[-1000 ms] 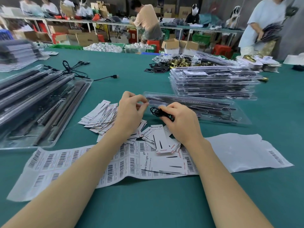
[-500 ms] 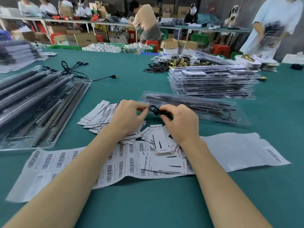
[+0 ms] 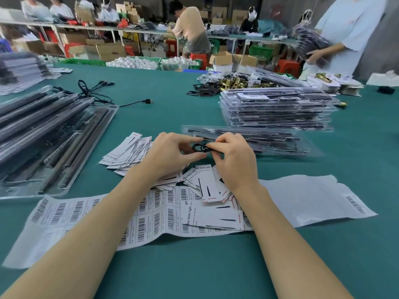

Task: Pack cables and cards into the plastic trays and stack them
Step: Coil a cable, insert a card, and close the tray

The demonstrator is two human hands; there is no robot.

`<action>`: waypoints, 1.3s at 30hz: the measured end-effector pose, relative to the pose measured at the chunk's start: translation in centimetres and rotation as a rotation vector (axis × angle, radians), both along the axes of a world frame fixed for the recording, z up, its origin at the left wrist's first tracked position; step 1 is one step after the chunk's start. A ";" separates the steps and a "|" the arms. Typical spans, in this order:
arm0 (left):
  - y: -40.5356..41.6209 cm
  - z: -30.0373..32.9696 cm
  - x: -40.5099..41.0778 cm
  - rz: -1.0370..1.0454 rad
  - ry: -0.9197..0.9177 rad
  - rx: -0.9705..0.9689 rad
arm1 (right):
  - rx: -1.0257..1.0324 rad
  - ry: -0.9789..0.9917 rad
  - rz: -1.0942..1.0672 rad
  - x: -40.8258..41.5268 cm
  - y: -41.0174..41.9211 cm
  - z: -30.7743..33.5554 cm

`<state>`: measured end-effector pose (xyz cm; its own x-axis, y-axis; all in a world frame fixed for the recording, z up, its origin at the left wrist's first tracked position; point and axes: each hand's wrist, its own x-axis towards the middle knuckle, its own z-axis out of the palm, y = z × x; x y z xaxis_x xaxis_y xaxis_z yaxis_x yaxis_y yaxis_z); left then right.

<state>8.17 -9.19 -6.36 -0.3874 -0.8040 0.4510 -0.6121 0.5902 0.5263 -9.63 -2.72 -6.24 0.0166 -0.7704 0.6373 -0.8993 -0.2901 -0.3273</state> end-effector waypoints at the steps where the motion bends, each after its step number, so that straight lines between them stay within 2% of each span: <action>1: 0.0 0.0 -0.1 0.003 0.000 -0.009 | 0.007 -0.009 0.006 0.0 0.0 0.0; 10: 0.5 0.1 -0.1 -0.002 -0.105 -0.089 | 0.062 -0.056 0.028 -0.2 0.5 -0.1; 13: 1.0 0.2 -1.0 -0.012 -0.195 -0.168 | 0.110 -0.092 0.025 -0.2 0.4 -0.1; 20: 0.5 0.2 -2.1 0.127 -0.323 -0.190 | 0.036 -0.139 -0.005 0.2 0.5 -0.2; 28: 0.3 0.1 -2.7 0.203 -0.339 -0.263 | -0.024 -0.193 -0.092 -0.8 0.7 0.2; 32: 0.5 0.2 -2.8 0.201 -0.333 -0.277 | 0.082 -0.167 -0.151 -1.2 0.5 0.1; 39: 1.1 0.0 -2.7 0.040 -0.311 -0.152 | 0.195 -0.125 -0.215 -0.9 0.7 -0.4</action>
<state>5.45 -8.13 -6.32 -0.4949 -0.7538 0.4322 -0.7534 0.6201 0.2187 -10.55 -2.04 -6.61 -0.2288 -0.8557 0.4642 -0.8827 -0.0187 -0.4696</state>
